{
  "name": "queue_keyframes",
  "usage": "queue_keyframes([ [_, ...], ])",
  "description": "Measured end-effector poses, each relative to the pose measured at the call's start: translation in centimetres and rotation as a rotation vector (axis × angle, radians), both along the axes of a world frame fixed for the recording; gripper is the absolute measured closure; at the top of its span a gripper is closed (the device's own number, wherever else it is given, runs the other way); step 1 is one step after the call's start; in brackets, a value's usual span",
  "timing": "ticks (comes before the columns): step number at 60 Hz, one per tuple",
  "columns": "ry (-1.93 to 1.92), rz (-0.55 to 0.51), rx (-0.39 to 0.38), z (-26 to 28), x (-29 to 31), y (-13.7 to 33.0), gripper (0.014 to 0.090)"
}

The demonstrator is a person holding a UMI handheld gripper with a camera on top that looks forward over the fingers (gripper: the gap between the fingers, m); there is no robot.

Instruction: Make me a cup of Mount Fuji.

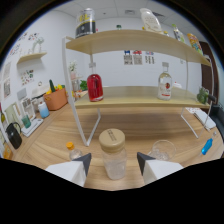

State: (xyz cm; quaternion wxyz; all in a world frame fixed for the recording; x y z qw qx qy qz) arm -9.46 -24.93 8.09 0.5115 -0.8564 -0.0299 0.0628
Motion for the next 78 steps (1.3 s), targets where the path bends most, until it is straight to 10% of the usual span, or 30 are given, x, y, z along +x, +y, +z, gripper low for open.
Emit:
queue_keyframes([
  [27, -0.044, -0.088, -0.069, 14.5, 8.7, -4.6, 0.0186],
  [49, -0.031, -0.089, 0.243, 33.2, 10.4, 4.5, 0.0187],
  [63, -0.066, -0.13, 0.348, 34.8, 11.9, 12.8, 0.0196],
  [72, -0.058, -0.146, 0.297, 32.3, 12.2, 15.9, 0.0324],
  [78, -0.055, -0.155, 0.299, 31.7, 12.4, 16.5, 0.0538],
])
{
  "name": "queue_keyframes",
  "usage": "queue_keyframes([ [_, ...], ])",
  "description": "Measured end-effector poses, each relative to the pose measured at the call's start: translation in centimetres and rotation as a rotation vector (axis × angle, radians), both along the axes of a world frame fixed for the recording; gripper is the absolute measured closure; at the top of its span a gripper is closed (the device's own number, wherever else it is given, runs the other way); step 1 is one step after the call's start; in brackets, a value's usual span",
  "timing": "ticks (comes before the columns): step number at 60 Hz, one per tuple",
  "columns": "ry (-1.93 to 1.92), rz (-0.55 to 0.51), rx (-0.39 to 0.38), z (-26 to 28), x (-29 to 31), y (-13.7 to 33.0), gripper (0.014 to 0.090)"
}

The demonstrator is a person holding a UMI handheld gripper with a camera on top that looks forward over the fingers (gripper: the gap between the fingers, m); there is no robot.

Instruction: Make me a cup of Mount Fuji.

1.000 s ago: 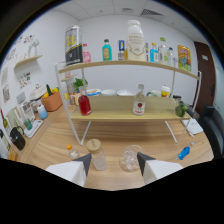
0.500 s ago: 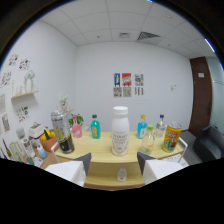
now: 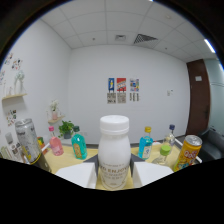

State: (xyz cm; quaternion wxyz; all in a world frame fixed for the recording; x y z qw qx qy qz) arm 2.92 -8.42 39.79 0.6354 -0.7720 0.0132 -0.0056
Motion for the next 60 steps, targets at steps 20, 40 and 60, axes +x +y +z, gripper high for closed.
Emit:
queue_keyframes([
  [20, 0.049, 0.04, 0.041, 2.7, -0.4, -2.6, 0.0569],
  [40, 0.127, 0.079, 0.142, 5.6, 2.9, -11.5, 0.0571],
  [60, 0.065, -0.016, -0.147, -18.0, 8.9, -15.3, 0.0573],
])
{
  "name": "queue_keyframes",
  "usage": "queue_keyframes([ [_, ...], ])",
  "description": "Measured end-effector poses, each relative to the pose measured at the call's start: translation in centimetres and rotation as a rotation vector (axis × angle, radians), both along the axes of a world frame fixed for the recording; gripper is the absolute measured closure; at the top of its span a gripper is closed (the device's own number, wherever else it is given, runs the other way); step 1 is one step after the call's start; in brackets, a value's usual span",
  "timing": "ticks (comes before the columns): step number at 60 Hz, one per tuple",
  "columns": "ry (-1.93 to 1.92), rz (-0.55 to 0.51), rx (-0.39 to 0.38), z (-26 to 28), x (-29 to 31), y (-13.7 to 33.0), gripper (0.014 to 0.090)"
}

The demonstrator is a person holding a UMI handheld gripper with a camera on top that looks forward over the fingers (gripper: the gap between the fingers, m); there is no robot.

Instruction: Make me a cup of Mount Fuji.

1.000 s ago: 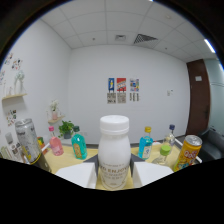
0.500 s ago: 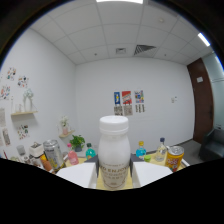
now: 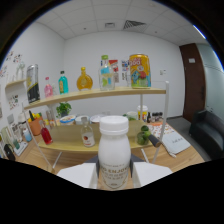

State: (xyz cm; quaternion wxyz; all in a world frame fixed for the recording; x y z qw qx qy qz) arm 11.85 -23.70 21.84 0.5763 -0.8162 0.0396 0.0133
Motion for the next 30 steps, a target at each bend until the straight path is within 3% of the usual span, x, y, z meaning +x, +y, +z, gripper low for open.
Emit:
queue_keyframes([
  [14, -0.323, 0.076, -0.119, -8.8, 1.2, 0.8, 0.0571],
  [30, -0.995, 0.258, -0.18, -10.6, 2.3, 2.0, 0.0572],
])
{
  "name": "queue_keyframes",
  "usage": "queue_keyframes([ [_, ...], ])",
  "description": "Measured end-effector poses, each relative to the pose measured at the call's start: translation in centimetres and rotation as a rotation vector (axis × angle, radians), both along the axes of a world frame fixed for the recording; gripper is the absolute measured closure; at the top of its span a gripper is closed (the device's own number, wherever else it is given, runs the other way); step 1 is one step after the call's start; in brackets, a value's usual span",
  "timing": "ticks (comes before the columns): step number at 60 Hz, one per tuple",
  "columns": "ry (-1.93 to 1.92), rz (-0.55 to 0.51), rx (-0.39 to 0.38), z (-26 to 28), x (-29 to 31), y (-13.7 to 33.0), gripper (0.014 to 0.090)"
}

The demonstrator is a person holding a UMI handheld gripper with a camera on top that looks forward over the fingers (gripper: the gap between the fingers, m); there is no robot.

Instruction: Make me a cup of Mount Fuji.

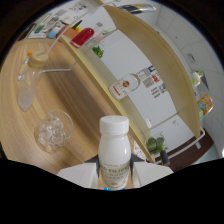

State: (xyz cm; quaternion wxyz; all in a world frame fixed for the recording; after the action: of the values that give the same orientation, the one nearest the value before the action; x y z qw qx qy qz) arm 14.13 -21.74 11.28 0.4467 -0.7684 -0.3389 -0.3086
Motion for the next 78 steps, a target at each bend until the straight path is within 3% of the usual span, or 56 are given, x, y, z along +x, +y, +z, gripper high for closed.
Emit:
queue_keyframes([
  [22, -0.729, 0.32, -0.028, 1.1, -2.3, 1.9, 0.0573],
  [37, -0.954, 0.43, -0.058, 0.7, -3.0, 2.1, 0.0569],
  [50, -0.74, 0.384, -0.003, 2.5, -3.6, 1.5, 0.057],
  [69, 0.277, 0.188, 0.191, 9.9, -5.3, 0.6, 0.0567],
  [78, 0.713, 0.056, 0.175, 7.9, -4.2, 1.1, 0.0569],
])
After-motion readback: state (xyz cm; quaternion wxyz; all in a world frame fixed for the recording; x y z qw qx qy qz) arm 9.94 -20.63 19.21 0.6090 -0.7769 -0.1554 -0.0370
